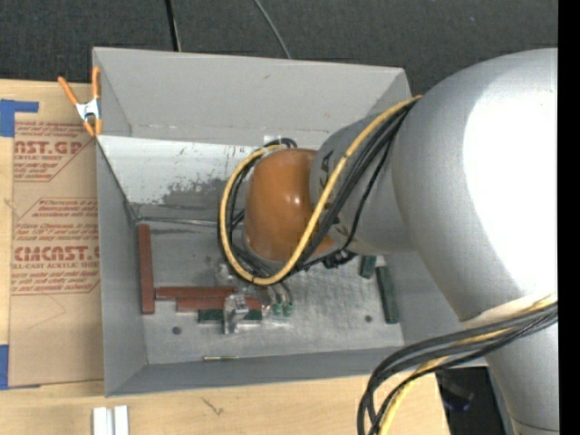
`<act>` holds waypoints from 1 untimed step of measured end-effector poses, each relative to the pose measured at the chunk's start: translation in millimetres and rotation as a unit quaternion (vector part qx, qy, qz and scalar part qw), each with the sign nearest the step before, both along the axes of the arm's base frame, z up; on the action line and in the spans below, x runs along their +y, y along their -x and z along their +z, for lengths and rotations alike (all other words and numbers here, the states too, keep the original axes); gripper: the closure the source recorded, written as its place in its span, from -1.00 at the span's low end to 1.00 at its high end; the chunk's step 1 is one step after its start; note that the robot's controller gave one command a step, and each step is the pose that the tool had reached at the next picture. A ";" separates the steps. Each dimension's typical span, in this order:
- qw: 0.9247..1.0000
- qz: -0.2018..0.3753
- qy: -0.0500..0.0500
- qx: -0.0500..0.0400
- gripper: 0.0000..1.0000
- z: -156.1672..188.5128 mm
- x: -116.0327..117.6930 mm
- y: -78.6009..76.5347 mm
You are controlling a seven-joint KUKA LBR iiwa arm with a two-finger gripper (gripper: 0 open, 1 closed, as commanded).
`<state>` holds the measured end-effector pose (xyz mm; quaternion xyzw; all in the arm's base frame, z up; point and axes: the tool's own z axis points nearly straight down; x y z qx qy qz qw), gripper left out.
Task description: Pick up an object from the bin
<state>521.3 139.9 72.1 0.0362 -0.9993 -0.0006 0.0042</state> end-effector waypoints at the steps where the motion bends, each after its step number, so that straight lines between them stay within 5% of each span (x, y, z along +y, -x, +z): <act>1: 1.000 0.014 0.000 -0.005 1.00 144.1 -3.5 -0.2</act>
Offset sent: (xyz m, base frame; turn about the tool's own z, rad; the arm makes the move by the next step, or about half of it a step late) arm 0.0000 0.0000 0.0000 0.0000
